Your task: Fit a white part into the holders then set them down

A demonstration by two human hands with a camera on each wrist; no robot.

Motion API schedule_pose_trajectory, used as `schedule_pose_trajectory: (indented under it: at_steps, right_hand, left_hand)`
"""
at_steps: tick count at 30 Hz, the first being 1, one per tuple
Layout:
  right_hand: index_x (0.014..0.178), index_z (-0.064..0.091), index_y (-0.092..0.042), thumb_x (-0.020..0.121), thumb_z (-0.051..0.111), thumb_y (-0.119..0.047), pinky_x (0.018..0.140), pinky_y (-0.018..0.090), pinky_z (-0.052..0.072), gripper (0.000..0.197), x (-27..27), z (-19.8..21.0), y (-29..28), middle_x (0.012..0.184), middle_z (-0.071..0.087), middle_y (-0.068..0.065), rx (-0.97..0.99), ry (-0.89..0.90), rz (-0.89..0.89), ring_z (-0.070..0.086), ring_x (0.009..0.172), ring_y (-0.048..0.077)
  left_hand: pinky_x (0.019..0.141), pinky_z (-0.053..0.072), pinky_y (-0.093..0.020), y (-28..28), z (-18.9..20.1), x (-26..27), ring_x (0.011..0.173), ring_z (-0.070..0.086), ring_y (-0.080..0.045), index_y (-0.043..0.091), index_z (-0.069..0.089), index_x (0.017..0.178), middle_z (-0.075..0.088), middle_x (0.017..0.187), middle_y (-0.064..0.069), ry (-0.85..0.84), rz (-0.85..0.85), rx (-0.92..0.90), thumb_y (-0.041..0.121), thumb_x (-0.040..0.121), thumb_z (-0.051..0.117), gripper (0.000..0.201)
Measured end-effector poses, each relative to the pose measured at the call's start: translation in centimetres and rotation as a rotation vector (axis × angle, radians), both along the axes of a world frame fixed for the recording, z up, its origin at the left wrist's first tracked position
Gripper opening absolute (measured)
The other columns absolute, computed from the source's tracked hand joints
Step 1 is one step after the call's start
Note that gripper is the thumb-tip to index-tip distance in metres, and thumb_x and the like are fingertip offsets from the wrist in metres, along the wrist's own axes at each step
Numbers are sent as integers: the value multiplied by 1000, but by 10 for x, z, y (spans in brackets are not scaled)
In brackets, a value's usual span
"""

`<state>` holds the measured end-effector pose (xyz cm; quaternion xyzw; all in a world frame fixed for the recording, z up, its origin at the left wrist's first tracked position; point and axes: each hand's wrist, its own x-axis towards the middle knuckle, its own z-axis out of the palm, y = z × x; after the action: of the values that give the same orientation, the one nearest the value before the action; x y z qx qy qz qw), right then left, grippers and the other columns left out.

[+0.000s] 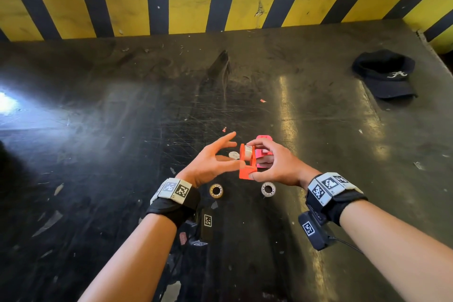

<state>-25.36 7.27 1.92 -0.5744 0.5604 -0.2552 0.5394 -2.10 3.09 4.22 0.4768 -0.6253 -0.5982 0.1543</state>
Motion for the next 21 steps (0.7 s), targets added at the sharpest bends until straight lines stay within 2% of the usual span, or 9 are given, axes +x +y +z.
schedule_pose_trajectory:
  at_steps: [3, 5, 9, 13, 16, 21]
  right_hand:
    - [136, 54, -32, 68, 97, -17, 105, 34, 57, 82, 1, -3, 2, 130, 65, -6, -20, 30, 14, 74, 110, 9]
    - [135, 51, -35, 66, 97, -19, 106, 33, 56, 85, 4, -5, 3, 132, 63, -6, -42, 48, 17, 74, 111, 11]
    - [136, 47, -35, 66, 98, -18, 103, 29, 57, 88, 6, -7, 1, 132, 61, -7, -57, 44, 11, 74, 111, 14]
    - [137, 47, -34, 67, 97, -16, 103, 28, 57, 88, 5, -9, 1, 130, 63, -9, -63, 45, 13, 74, 110, 12]
    - [138, 46, -32, 68, 97, -14, 105, 30, 55, 88, 5, -11, 2, 126, 64, -14, -61, 35, 8, 74, 110, 9]
    - [138, 46, -35, 66, 98, -18, 103, 29, 56, 91, 4, -11, 1, 131, 60, -11, -81, 39, 5, 74, 109, 11]
  left_hand:
    - [79, 66, -44, -1, 2, -6, 87, 80, -19, 29, 51, 141, 57, 143, -1, -70, 36, -180, 25, 92, 75, 55]
    - [70, 67, -42, -2, 1, -12, 79, 79, -18, 29, 57, 130, 60, 138, 2, -143, 26, -263, 23, 93, 74, 41]
    - [70, 66, -41, -4, 0, -19, 73, 78, -18, 35, 62, 119, 63, 130, 8, -218, -16, -317, 26, 91, 75, 32]
    - [66, 66, -40, -6, -2, -21, 72, 78, -16, 34, 66, 117, 63, 124, 5, -270, -14, -327, 29, 92, 74, 26]
    - [63, 66, -39, -7, -1, -23, 73, 78, -14, 32, 68, 111, 65, 119, 3, -279, -5, -338, 32, 94, 71, 18]
    - [63, 66, -37, -7, 2, -25, 79, 77, -13, 24, 68, 109, 68, 115, 1, -275, 20, -333, 27, 96, 69, 14]
